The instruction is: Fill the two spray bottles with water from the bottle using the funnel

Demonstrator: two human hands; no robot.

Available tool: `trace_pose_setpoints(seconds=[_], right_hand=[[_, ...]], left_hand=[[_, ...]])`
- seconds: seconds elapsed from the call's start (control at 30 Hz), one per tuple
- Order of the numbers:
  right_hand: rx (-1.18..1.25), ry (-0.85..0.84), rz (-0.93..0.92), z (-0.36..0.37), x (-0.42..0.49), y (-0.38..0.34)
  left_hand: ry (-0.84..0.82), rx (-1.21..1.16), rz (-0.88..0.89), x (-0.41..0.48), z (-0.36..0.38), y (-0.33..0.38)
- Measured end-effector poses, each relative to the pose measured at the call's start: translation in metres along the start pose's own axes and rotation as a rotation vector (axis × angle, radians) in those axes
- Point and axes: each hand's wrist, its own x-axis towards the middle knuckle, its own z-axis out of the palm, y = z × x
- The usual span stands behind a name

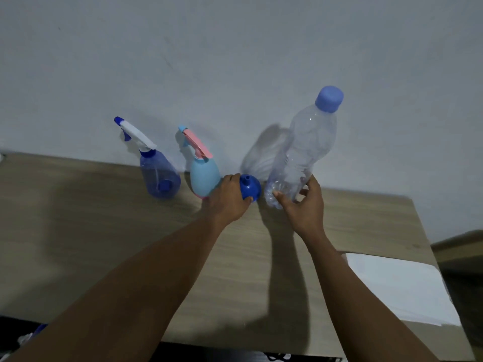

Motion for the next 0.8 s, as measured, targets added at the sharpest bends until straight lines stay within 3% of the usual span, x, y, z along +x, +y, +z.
trace_pose_setpoints(seconds=[0.2, 0.8], right_hand=[[0.022, -0.015, 0.021, 0.003, 0.008, 0.006], [0.013, -0.084, 0.109, -0.001, -0.001, 0.012]], left_hand=[[-0.041, -0.005, -0.035, 0.001, 0.010, -0.006], [0.038, 0.009, -0.068, -0.022, 0.008, 0.005]])
